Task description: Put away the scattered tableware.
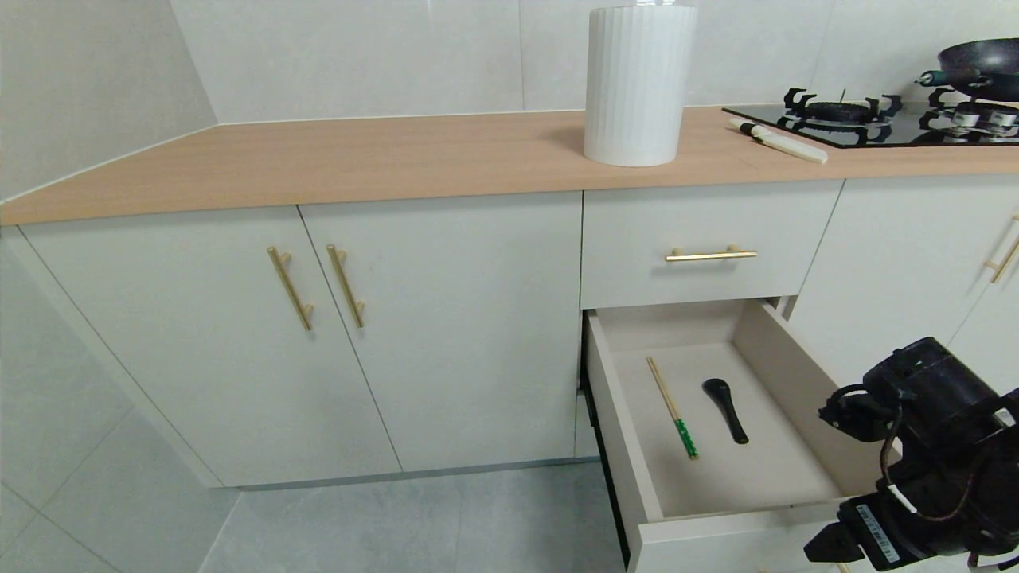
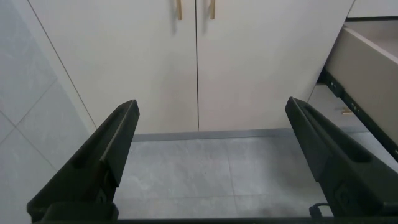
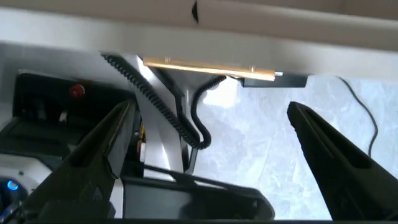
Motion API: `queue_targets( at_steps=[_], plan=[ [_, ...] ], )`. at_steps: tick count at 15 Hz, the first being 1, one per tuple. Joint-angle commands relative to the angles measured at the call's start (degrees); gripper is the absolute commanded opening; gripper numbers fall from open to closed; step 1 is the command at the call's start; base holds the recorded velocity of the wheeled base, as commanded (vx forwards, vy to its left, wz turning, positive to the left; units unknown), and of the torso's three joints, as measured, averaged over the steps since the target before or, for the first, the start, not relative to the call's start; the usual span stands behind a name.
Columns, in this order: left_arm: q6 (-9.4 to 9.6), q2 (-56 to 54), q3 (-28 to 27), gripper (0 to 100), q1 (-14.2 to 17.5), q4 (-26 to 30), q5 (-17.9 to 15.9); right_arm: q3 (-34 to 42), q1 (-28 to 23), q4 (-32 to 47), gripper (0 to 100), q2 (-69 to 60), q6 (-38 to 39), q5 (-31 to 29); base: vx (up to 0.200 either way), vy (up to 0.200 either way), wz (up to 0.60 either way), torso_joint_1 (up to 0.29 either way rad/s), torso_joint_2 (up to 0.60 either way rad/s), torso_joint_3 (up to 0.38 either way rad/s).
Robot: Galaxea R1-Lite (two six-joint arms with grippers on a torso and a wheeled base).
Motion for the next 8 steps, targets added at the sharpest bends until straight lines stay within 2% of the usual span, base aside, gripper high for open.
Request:
queue_targets(
  at_steps=[1,3,5,8],
  plan=[
    [-0.02,0.1,0.0,100,0.0,0.0,-0.1,0.2,-0.4,-1.2,100,4.0,0.1,-0.1,0.000,0.000,0.00,0.000,0.00,0.000],
    [-0.02,0.1,0.0,100,0.0,0.0,0.0,0.5,-1.8,-4.1,100,4.6,0.5,-0.8,0.000,0.000,0.00,0.000,0.00,0.000],
    [-0.02,0.0,0.0,100,0.0,0.0,-0.1,2.4,-3.3,-11.3,100,4.8,0.5,-1.8,0.000,0.000,0.00,0.000,0.00,0.000],
    [-0.02,0.1,0.0,100,0.0,0.0,0.0,3.8,-3.5,-17.2,100,5.3,0.2,-2.0,0.000,0.000,0.00,0.000,0.00,0.000]
  ],
)
